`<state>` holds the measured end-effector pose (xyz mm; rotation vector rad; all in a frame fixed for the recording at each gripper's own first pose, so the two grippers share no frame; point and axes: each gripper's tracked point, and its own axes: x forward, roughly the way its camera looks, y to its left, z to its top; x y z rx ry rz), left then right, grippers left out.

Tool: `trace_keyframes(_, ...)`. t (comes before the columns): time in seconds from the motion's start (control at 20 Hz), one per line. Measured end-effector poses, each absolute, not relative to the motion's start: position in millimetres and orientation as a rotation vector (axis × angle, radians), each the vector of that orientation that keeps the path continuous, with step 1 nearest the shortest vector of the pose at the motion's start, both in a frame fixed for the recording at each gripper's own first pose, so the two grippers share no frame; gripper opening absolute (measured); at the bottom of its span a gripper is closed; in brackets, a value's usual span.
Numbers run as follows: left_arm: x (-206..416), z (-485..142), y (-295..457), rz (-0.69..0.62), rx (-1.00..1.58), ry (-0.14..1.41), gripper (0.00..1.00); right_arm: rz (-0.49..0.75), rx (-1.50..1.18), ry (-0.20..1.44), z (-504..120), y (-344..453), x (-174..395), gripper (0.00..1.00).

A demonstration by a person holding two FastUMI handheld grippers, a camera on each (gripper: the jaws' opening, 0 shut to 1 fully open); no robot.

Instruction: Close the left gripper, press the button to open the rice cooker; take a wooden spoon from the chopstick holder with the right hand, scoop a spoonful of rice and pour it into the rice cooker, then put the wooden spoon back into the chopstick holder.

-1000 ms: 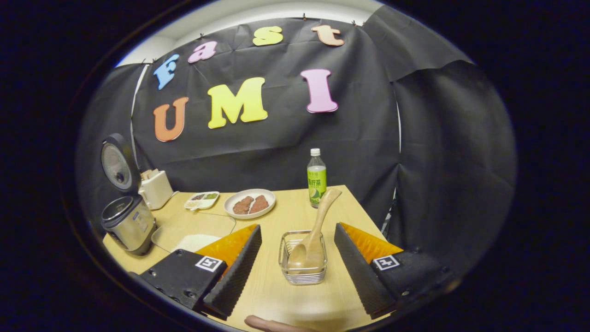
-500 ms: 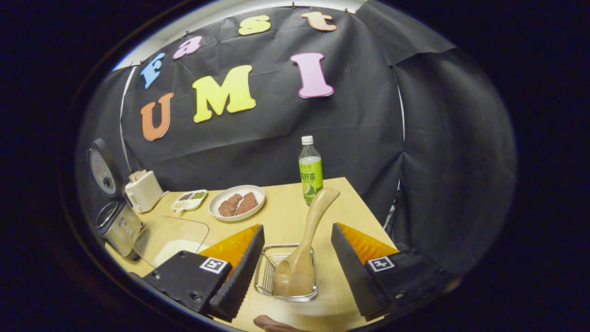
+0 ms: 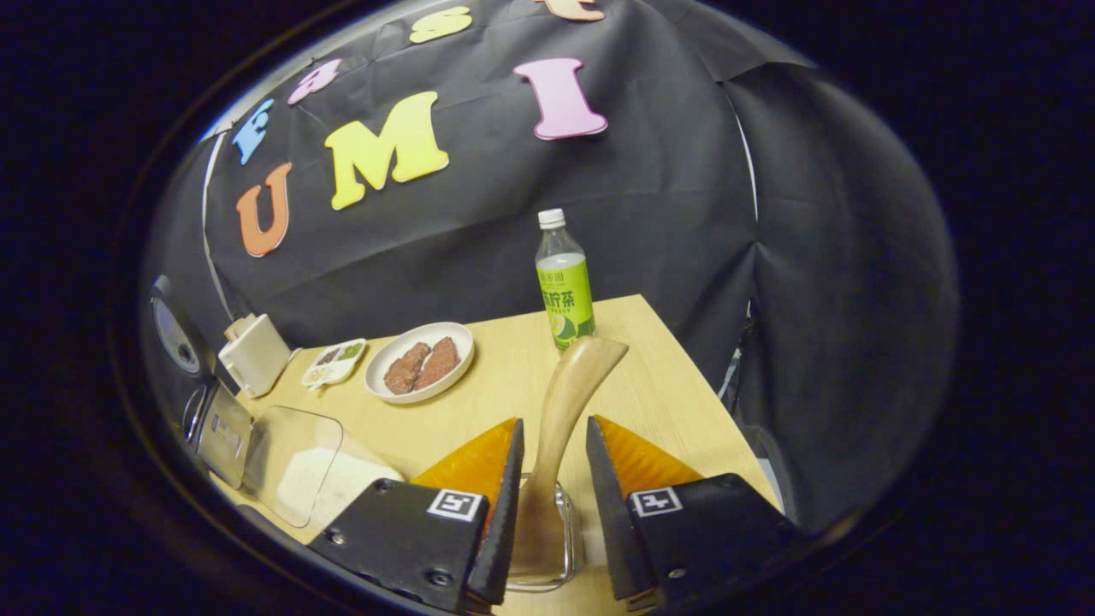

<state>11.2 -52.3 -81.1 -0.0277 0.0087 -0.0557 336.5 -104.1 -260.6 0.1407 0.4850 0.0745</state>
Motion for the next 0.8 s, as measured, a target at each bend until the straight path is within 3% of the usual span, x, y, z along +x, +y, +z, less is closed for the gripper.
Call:
trace_keyframes(0.05, 12, -81, -52, -0.056, -0.026, 0.007, 0.95, 0.088, 0.164, 0.499, -261, -101, 336, 0.46)
trace_keyframes(0.1, 10, -81, -49, -0.049, -0.020, 0.004, 0.95, 0.099, 0.201, 0.504, -260, -98, 337, 0.31)
trace_keyframes(0.2, 7, -82, -40, -0.017, 0.010, -0.005, 0.95, 0.120, 0.269, 0.522, -262, -96, 342, 0.21)
trace_keyframes(0.8, -19, -86, -37, -0.063, -0.014, -0.016, 0.95, 0.095, 0.264, 0.359, -199, -96, 288, 0.12)
